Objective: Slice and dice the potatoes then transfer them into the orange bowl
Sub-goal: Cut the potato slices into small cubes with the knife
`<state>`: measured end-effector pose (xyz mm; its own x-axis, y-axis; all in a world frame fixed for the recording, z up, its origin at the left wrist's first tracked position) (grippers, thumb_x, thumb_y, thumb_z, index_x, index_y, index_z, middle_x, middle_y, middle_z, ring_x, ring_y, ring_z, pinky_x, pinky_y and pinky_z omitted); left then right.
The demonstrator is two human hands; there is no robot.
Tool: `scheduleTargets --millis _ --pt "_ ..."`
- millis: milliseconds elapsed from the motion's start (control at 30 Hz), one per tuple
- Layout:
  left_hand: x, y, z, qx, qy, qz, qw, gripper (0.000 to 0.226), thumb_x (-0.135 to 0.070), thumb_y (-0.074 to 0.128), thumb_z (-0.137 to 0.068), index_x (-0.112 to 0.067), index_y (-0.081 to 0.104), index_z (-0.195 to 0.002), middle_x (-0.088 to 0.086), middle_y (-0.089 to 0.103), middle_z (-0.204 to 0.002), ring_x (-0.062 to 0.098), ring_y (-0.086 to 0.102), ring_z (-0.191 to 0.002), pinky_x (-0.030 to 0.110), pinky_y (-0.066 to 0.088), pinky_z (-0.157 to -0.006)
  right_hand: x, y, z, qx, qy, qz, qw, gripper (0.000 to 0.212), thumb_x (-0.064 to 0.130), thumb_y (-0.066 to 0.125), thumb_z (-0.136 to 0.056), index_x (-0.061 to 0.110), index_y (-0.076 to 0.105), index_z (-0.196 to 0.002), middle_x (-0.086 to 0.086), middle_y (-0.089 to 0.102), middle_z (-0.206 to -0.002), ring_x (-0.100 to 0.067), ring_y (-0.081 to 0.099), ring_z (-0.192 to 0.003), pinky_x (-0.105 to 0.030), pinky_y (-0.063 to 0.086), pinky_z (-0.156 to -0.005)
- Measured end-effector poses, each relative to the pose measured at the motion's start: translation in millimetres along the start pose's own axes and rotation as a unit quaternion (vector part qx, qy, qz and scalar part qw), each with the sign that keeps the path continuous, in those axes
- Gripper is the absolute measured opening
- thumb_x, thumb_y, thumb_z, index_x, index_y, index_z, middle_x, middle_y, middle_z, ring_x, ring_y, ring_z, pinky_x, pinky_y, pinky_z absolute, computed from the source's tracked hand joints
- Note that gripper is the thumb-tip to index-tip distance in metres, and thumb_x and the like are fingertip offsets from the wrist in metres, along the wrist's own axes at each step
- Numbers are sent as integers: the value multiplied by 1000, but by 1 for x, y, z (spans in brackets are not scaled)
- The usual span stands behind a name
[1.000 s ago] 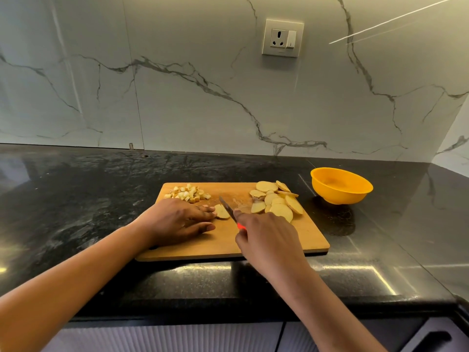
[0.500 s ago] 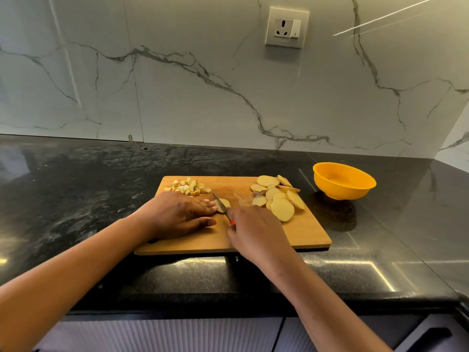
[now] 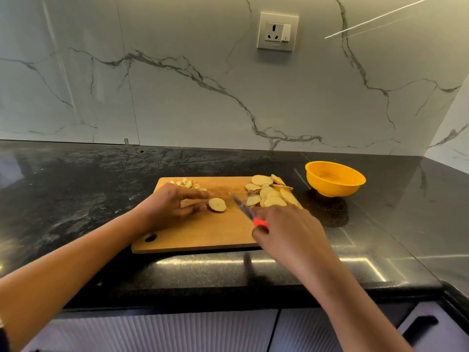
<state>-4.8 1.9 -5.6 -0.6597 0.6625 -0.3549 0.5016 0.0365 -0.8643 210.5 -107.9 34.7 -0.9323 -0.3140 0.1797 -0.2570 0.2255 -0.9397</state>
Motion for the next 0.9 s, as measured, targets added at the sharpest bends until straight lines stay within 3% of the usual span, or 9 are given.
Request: scheduleTargets --millis 100,200,300,500,700,900 --pt "-2 -3 -21 93 -38 -40 994 52 -28 60 -89 -36 39 -136 -7 45 -140 11 41 -128 31 32 -109 -10 0 -9 -42 36 1 998 43 34 47 -97 36 44 -140 3 66 -104 -9 49 -79 -23 43 -64" --pt "-3 -5 -40 227 -53 -5 973 57 -21 61 -90 -44 36 -135 -16 36 -136 5 31 -125 28 26 -106 -13 8 -13 -35 50 -3 998 43 35 46 -97 34 45 -139 3 66 -108 -11 49 -81 -23 40 -64" --pt "-1 -8 -49 288 -47 66 954 50 -16 62 -88 -45 47 -126 -26 41 -127 0 35 -120 27 27 -105 -13 12 -13 -26 53 -16 998 44 36 46 -97 34 43 -141 5 65 -112 -9 49 -83 -21 41 -65" --pt "4 -6 -61 267 -26 54 962 35 -19 68 -84 -38 63 -113 -19 50 -122 3 43 -116 23 37 -97 -15 17 -14 -15 53 -14 998 44 36 47 -97 34 43 -141 6 65 -112 -10 58 -93 -23 49 -73" --pt "4 -7 -59 237 -37 12 971 31 -33 71 -80 -34 65 -110 -15 55 -111 12 47 -108 33 43 -96 -14 20 -16 2 58 -9 998 42 35 46 -97 34 45 -139 5 65 -109 -11 57 -91 -24 48 -71" --pt "-7 -1 -50 169 -55 -46 983 27 -37 70 -81 -24 65 -104 -14 58 -97 3 50 -88 15 40 -73 -11 23 -13 14 66 -7 998 38 36 46 -96 33 50 -134 4 64 -106 -12 55 -90 -24 44 -69"
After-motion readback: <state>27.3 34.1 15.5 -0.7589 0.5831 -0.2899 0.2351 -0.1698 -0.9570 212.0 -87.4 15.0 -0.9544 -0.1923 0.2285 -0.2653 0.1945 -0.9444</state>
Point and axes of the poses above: each hand's wrist, its own z-axis away from the middle knuckle, its own y-axis out of the palm, x = y × z, the point moved 3 cm from there along -z, towards the middle knuckle
